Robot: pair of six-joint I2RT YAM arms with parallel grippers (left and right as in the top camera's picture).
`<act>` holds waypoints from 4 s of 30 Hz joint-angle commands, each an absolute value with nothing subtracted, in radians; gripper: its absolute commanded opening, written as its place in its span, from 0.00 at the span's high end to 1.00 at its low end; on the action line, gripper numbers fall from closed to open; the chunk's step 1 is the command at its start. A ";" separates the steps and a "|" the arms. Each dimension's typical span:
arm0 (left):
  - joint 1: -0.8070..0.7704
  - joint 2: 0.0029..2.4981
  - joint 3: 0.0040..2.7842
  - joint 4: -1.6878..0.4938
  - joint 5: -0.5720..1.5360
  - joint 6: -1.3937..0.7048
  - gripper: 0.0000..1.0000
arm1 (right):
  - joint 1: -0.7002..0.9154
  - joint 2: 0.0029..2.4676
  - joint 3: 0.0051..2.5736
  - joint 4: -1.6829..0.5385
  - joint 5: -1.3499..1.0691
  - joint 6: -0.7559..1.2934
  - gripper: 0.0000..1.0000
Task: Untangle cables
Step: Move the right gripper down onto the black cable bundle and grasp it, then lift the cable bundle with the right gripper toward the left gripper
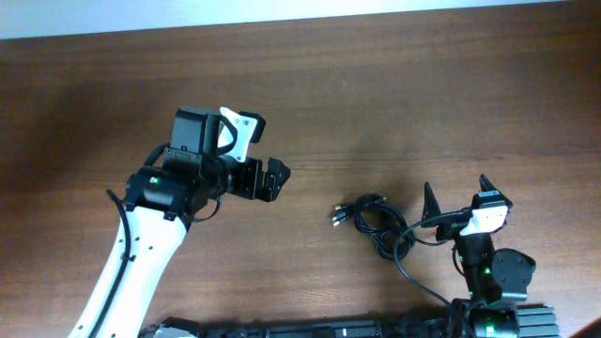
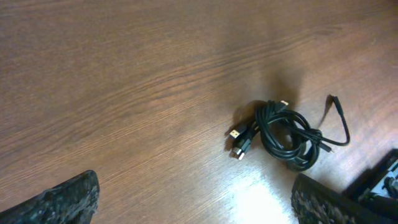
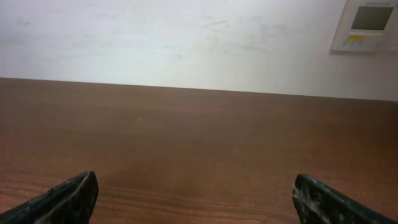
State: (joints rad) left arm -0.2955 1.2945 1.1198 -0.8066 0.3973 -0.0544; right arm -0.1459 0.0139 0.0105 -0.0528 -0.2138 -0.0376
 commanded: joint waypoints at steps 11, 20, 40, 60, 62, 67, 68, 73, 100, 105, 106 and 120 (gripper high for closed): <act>-0.301 1.301 1.144 -0.831 0.426 -0.067 0.01 | -0.136 0.008 0.056 -0.110 -0.453 0.154 0.01; -0.301 1.301 1.143 -0.832 0.426 -0.067 0.01 | -0.138 0.071 0.258 -0.326 -0.453 0.165 0.01; -0.301 1.301 1.143 -0.831 0.422 -0.067 0.01 | -0.138 0.889 0.823 -0.862 -0.554 0.007 0.01; -0.301 1.301 1.143 -0.816 0.422 -0.067 0.01 | -0.138 1.295 0.836 -1.026 -0.595 -0.123 0.01; -0.301 1.301 1.143 -0.816 0.422 -0.067 0.01 | -0.138 1.330 0.836 -0.981 -0.598 -0.123 0.01; -0.301 1.301 1.143 -0.816 0.422 -0.067 0.01 | -0.138 1.386 0.836 -0.935 -0.624 -0.075 0.01; -0.301 1.301 1.143 -0.815 0.422 -0.067 0.01 | -0.138 1.397 0.836 -0.935 -0.618 -0.075 0.01; -0.301 1.301 1.143 -0.801 0.422 -0.067 0.01 | -0.137 1.449 0.835 -0.934 -0.574 -0.075 0.01; -0.301 1.302 1.143 -0.798 0.422 -0.067 0.01 | 0.047 1.648 0.829 -0.847 -0.549 -0.179 0.96; -0.301 1.302 1.143 -0.802 0.423 -0.067 0.01 | 0.047 1.647 0.831 -0.856 -0.587 -0.179 0.96; -0.301 1.302 1.143 -0.802 0.423 -0.067 0.01 | 0.047 1.647 0.831 -0.856 -0.599 -0.179 0.96; -0.301 1.301 1.143 -0.765 0.656 -0.098 0.01 | 0.046 1.466 1.069 -0.924 -0.616 0.072 0.96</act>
